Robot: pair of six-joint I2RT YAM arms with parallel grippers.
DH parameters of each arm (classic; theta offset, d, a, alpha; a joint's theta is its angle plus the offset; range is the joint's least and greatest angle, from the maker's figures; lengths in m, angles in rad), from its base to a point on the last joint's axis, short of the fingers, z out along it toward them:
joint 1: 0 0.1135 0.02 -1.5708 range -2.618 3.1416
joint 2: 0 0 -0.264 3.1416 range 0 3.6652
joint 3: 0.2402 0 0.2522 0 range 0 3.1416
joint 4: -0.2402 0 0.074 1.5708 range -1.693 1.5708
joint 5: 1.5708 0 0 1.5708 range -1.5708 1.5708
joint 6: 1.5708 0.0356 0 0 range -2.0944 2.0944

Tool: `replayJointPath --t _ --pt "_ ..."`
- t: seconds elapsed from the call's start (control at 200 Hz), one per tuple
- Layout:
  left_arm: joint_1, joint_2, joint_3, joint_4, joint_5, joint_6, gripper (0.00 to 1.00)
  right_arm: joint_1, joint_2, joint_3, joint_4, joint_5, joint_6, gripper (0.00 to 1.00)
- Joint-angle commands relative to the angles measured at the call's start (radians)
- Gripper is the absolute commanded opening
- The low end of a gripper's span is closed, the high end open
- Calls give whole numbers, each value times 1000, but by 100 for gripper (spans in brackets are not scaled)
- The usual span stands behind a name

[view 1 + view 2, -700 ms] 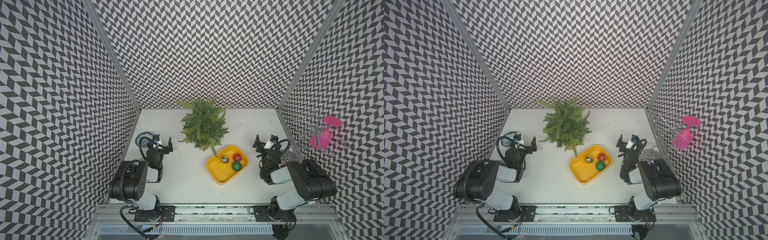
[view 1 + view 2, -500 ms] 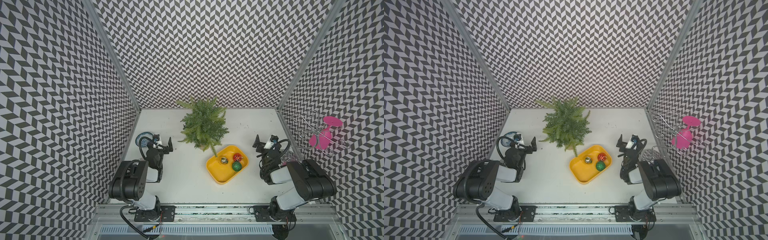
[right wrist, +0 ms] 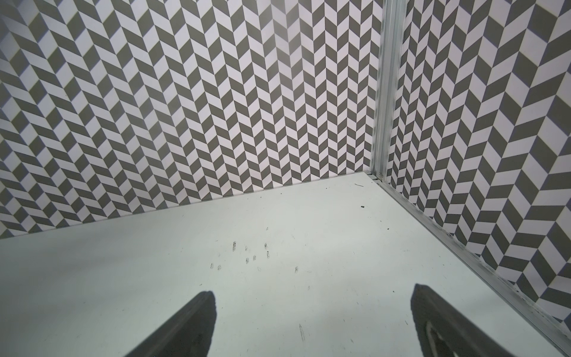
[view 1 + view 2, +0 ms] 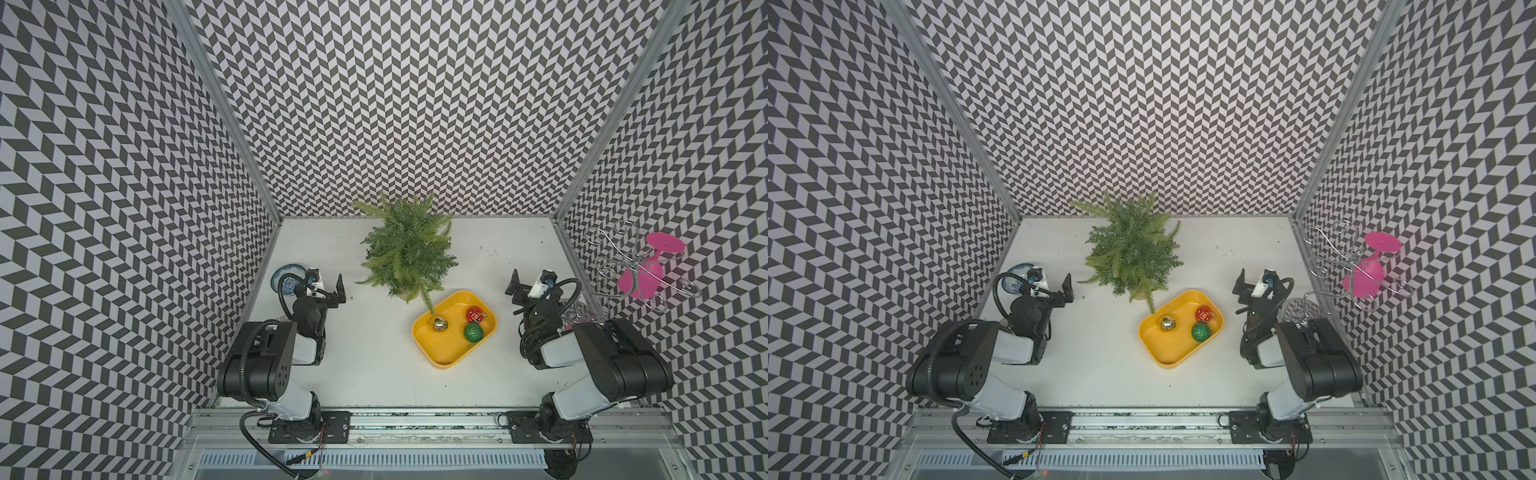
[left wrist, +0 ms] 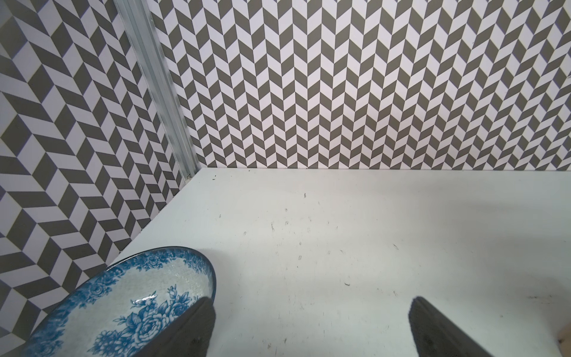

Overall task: Decorate the small christmas tree with ornaments
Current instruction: Pick up an ornament from the container.

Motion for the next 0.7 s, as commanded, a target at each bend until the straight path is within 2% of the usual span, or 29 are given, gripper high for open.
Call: replayJointPath --t 0.0,0.25,0.325,0.471,0.496,0.536,0.626,0.696 --pt "-6 -7 13 27 -11 11 99 -6 10 -6 56 -9 -7 99" --pt "9 -8 21 11 20 4 99 -7 9 -9 62 -8 -6 99" --pt "4 -21 20 18 -8 -2 99 0 -20 -10 34 37 6 99" --pt "-3 -126 85 -196 -75 -21 99 3 -67 -64 85 -46 -42 99" --pt "-6 -137 85 -201 -80 -18 99 14 -73 -62 109 -13 -54 99" --pt "-12 -154 93 -215 -95 -13 99 36 -115 -40 39 57 -52 99" --pt "-31 -201 149 -353 -141 -38 99 39 -235 3 -160 17 -60 99" --pt "-33 -231 194 -435 -152 -108 99 39 -323 87 -331 47 47 99"
